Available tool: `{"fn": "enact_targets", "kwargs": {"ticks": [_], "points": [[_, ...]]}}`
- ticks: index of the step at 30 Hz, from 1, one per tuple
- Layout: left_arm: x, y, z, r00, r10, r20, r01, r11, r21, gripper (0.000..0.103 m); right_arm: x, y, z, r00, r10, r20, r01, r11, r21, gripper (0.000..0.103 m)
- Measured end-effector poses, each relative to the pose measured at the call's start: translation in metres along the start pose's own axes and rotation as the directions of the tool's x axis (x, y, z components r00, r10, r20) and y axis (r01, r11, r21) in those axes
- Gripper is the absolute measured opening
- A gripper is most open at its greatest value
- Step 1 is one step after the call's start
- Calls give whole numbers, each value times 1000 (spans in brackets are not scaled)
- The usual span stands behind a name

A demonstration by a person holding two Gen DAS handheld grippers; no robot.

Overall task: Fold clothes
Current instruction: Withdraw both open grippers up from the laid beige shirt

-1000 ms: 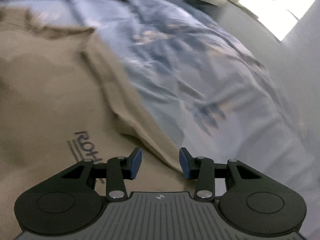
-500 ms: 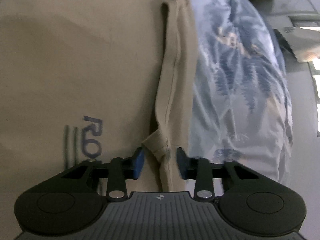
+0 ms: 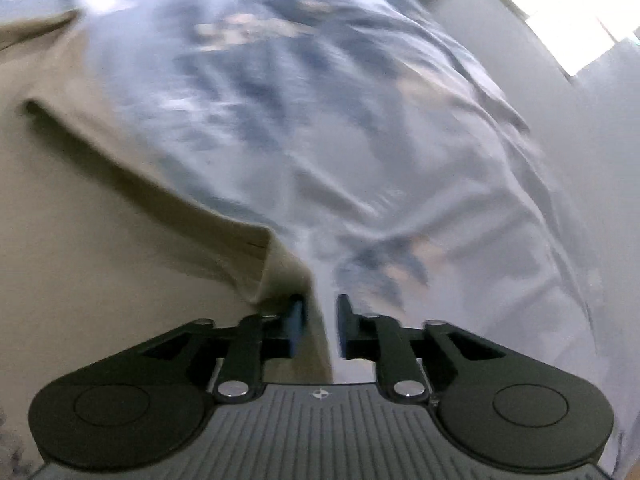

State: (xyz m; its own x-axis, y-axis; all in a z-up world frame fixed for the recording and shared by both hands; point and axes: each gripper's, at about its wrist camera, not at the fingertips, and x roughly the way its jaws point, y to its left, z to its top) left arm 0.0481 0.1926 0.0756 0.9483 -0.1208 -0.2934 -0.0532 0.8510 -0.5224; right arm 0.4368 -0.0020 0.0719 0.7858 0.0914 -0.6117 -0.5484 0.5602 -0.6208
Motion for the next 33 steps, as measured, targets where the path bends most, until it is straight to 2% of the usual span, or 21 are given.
{"fn": "enact_targets", "kwargs": {"ticks": [1, 3, 5, 10, 12, 14, 15, 17, 21, 24, 27, 29, 33], "points": [[0, 0, 0, 1000, -2, 0, 2, 1000, 0, 72, 8, -3, 0, 999, -20, -25, 21, 998, 54, 49], [1, -1, 0, 1000, -5, -1, 5, 1000, 1, 72, 22, -8, -1, 996, -39, -81, 51, 985, 162, 51], [1, -4, -1, 1000, -12, -7, 12, 1000, 1, 72, 26, -12, -5, 991, -7, -133, 40, 967, 250, 54], [1, -8, -2, 1000, -23, -13, 23, 1000, 2, 72, 15, -9, -10, 977, -60, -205, 109, 965, 238, 55], [0, -8, -1, 1000, -24, -6, 24, 1000, -2, 72, 3, -8, -9, 974, -74, -215, 131, 955, 266, 55], [-3, -7, 1, 1000, -23, 5, 23, 1000, -9, 72, -23, 1, -4, 995, -25, -95, 49, 964, 261, 55], [-4, -6, 3, 1000, -21, 10, 21, 1000, -15, 72, -38, 8, 0, 1000, 15, -14, -11, 971, 238, 55], [-6, -4, 5, 1000, -17, 19, 17, 999, -27, 72, -68, 33, 15, 989, 87, 119, -104, 984, 148, 55], [-9, 1, 9, 999, -5, 39, 7, 999, -51, 72, -107, 93, 53, 952, 186, 243, -169, 982, -89, 55], [-13, 7, 13, 999, 2, 51, 2, 997, -73, 72, -107, 132, 72, 937, 250, 244, -202, 958, -203, 54], [-17, 16, 17, 998, 6, 60, 0, 994, -106, 72, -99, 157, 83, 928, 305, 216, -245, 933, -262, 51], [-18, 21, 19, 998, 5, 62, 2, 992, -123, 72, -91, 169, 88, 929, 323, 179, -261, 917, -301, 21], [-21, 30, 22, 998, 4, 61, 5, 990, -142, 72, -68, 176, 95, 947, 301, 111, -248, 908, -338, 20]]}}
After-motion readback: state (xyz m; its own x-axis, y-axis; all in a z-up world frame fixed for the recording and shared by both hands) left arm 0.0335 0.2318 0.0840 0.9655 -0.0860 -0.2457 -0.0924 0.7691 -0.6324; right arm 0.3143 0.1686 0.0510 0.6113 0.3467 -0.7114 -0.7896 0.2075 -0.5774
